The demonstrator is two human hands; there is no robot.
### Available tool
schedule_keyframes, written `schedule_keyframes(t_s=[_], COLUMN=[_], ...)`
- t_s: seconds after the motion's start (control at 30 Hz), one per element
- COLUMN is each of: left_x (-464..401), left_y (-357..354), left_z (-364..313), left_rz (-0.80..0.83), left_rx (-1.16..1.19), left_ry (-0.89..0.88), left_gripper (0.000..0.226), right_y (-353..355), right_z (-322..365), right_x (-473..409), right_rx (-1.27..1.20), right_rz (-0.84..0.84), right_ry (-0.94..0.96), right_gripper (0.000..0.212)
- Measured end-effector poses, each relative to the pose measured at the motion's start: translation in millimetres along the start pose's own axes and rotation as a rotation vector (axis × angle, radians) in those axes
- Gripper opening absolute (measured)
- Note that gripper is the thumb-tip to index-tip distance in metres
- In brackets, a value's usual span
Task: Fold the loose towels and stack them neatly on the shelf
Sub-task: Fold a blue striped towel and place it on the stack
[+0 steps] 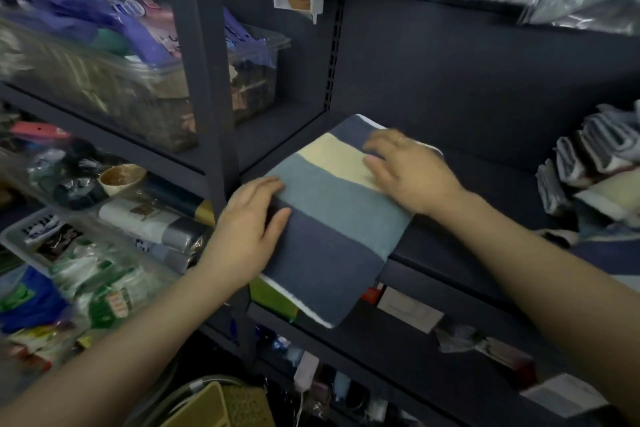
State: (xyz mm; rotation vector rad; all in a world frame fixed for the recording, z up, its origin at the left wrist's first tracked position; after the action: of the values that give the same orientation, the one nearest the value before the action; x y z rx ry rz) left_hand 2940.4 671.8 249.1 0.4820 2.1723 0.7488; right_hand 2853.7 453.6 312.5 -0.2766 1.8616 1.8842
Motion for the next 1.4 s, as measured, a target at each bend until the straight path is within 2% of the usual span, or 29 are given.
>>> schedule_keyframes(t_s=[0.07, 0.13, 0.17, 0.23, 0.3, 0.43, 0.53, 0.63, 0.7, 0.77, 0.83, 1.0, 1.07, 1.13, 1.23, 1.27, 1.3, 1.37, 1.4], left_x=[9.8, 14.9, 16.2, 17.3, 16.3, 15.5, 20.9, 23.2, 21.9, 17.8, 11.8, -12.8, -23.8, -31.5, -33.6, -36.3, -41.2, -54.6, -62.0], left_y=[4.2, 6.6, 7.1, 6.1, 5.4, 1.6, 1.8, 9.2, 16.5, 24.0, 29.8, 36.1, 37.7, 36.3, 27.7, 26.6, 24.4, 16.8, 11.2], left_z=[11.2, 22.2, 27.2, 36.7, 41.9, 47.5, 46.5, 38.7, 31.9, 22.9, 13.6, 7.4, 7.2, 3.0, -8.8, -14.3, -19.8, -28.5, -31.7], left_rz=[-0.001, 0.044, 0.088, 0.166, 0.213, 0.190, 0.196, 0.345, 0.434, 0.457, 0.444, 0.225, 0.116, 0.064, -0.034, -0.094, -0.122, 0.057, 0.185], left_rx=[0.000, 0.035, 0.091, 0.259, 0.395, 0.599, 0.790, 0.957, 0.956, 0.943, 0.898, 0.582, 0.363, 0.047, -0.552, -0.648, -0.672, -0.513, -0.394], left_ry=[0.092, 0.237, 0.329, 0.472, 0.542, 0.628, 0.789, 0.892, 0.838, 0.750, 0.661, 0.464, 0.366, 0.194, -0.178, -0.270, -0.344, -0.364, -0.311], left_gripper=[0.049, 0.057, 0.060, 0.062, 0.066, 0.071, 0.056, 0.032, 0.021, 0.016, 0.016, 0.030, 0.040, 0.044, 0.037, 0.030, 0.026, 0.022, 0.020], right_y=[6.3, 3.9, -0.4, -10.3, -16.7, -9.3, -4.0, -0.8, -0.7, -3.2, -8.5, -27.4, -35.4, -42.1, -51.2, -53.5, -54.8, -51.0, -45.4], right_z=[51.2, 83.2, 90.1, 87.6, 76.5, 50.4, 29.6, 17.1, 18.4, 21.5, 20.2, 11.8, 6.1, -2.0, -12.9, -14.7, -15.8, -15.0, -15.3], right_x=[17.7, 30.3, 34.1, 37.0, 39.6, 52.2, 61.9, 74.7, 77.9, 72.6, 61.6, 26.1, 11.4, -3.0, -21.3, -25.8, -29.7, -35.6, -38.7], right_rx=[-0.182, -0.154, -0.133, -0.092, -0.006, -0.124, -0.103, -0.056, -0.142, -0.276, -0.277, -0.133, -0.100, -0.093, -0.095, -0.069, -0.013, 0.133, 0.175], right_rz=[0.032, 0.059, 0.104, 0.207, 0.254, 0.101, 0.002, -0.078, -0.092, -0.015, 0.086, 0.190, 0.220, 0.253, 0.282, 0.290, 0.310, 0.341, 0.305], right_ry=[0.116, 0.235, 0.238, 0.163, 0.101, -0.046, -0.262, -0.530, -0.561, -0.571, -0.590, -0.577, -0.563, -0.570, -0.596, -0.600, -0.594, -0.533, -0.473], right_gripper=[0.043, 0.048, 0.049, 0.054, 0.055, 0.042, 0.037, 0.044, 0.047, 0.053, 0.063, 0.063, 0.063, 0.064, 0.062, 0.062, 0.063, 0.065, 0.063])
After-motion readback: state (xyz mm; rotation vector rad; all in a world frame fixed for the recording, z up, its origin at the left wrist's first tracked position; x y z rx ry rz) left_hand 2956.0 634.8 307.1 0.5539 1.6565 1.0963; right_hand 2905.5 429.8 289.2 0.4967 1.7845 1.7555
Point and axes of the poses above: each hand's wrist, its own x-axis away from the middle knuckle, its own y-axis out of the back of the hand, z = x × y, the point moved 2 cm from there along -x, towards the middle knuckle, and after that the axes turned 6 degrees about -z, right-handed, at the moved point
